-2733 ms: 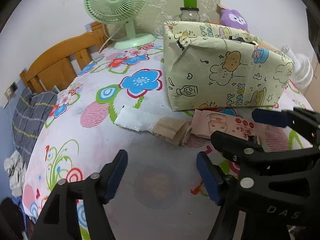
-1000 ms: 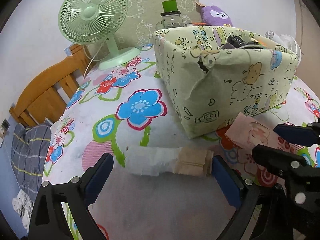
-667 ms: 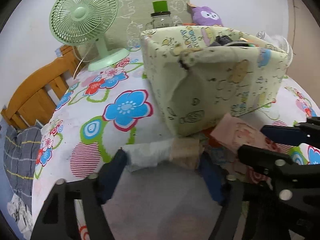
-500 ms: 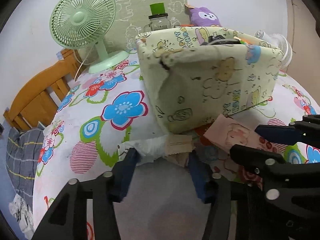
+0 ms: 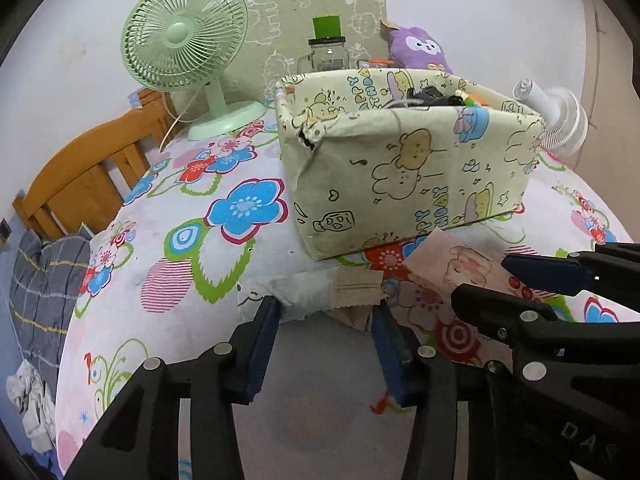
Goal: Organize soft objects
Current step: 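Grasp the white cloth roll with the left tool while the right tool holds the wipes pack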
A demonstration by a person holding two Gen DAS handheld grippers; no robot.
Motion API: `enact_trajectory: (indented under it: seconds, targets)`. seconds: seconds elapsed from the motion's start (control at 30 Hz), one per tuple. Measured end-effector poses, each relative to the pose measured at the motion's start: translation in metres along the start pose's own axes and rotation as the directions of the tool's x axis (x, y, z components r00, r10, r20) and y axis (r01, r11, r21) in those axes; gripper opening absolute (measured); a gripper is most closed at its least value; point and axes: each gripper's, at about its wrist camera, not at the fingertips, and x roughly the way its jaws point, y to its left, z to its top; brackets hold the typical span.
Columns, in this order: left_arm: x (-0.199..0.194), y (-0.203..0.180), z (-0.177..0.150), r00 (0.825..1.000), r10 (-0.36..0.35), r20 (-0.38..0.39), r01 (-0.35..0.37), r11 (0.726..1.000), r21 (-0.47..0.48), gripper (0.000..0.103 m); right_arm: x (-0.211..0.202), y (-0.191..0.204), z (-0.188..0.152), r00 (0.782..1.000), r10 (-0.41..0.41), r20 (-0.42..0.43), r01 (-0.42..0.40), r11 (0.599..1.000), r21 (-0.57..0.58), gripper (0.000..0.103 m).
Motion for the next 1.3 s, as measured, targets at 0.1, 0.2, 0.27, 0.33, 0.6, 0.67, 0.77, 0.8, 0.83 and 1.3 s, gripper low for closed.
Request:
enact_trajectory:
  seconds: [0.1, 0.2, 0.27, 0.33, 0.6, 0.67, 0.77, 0.8, 0.83, 1.3]
  targets:
    - [-0.007, -0.002, 0.000, 1.000, 0.012, 0.010, -0.012, 1.000, -0.009, 0.048, -0.007, -0.001, -0.002, 1.000, 0.006, 0.011, -0.006, 1.000, -0.005, 0.044]
    - [-0.016, -0.005, 0.000, 1.000, 0.023, 0.020, -0.022, 1.000, -0.019, 0.048, -0.015, -0.004, -0.003, 1.000, 0.014, 0.026, -0.014, 1.000, -0.008, 0.044]
    - [-0.023, -0.008, -0.001, 0.999, 0.032, 0.027, -0.031, 0.999, -0.024, 0.048, -0.021, -0.006, -0.004, 0.999, 0.018, 0.034, -0.018, 1.000, -0.010, 0.044]
    - [-0.029, -0.010, 0.000, 0.998, 0.040, 0.037, -0.039, 0.999, -0.028, 0.048, -0.027, -0.008, -0.005, 0.999, 0.022, 0.044, -0.022, 1.000, -0.012, 0.044]
    - [-0.053, -0.018, 0.006, 0.994, 0.074, 0.083, -0.070, 0.996, -0.050, 0.048, -0.052, -0.013, -0.006, 0.995, 0.042, 0.095, -0.039, 0.999, -0.032, 0.044]
    - [-0.060, -0.021, 0.008, 0.992, 0.080, 0.096, -0.075, 0.996, -0.053, 0.048, -0.058, -0.014, -0.005, 0.993, 0.047, 0.108, -0.043, 0.998, -0.036, 0.044]
    - [-0.064, -0.024, 0.009, 0.991, 0.082, 0.104, -0.076, 0.996, -0.052, 0.048, -0.066, -0.016, -0.005, 0.991, 0.050, 0.124, -0.045, 0.998, -0.041, 0.044]
    - [-0.064, -0.025, 0.008, 0.991, 0.082, 0.103, -0.077, 0.996, -0.052, 0.048, -0.067, -0.017, -0.005, 0.991, 0.049, 0.125, -0.044, 0.998, -0.040, 0.044]
    - [-0.064, -0.025, 0.008, 0.991, 0.083, 0.102, -0.078, 0.996, -0.050, 0.048, -0.067, -0.018, -0.006, 0.991, 0.050, 0.123, -0.045, 0.998, -0.038, 0.044]
    - [-0.034, -0.010, -0.004, 0.996, 0.088, 0.011, -0.086, 0.986, -0.145, 0.063, -0.036, -0.012, -0.006, 0.997, 0.043, 0.068, -0.040, 0.998, -0.050, 0.044]
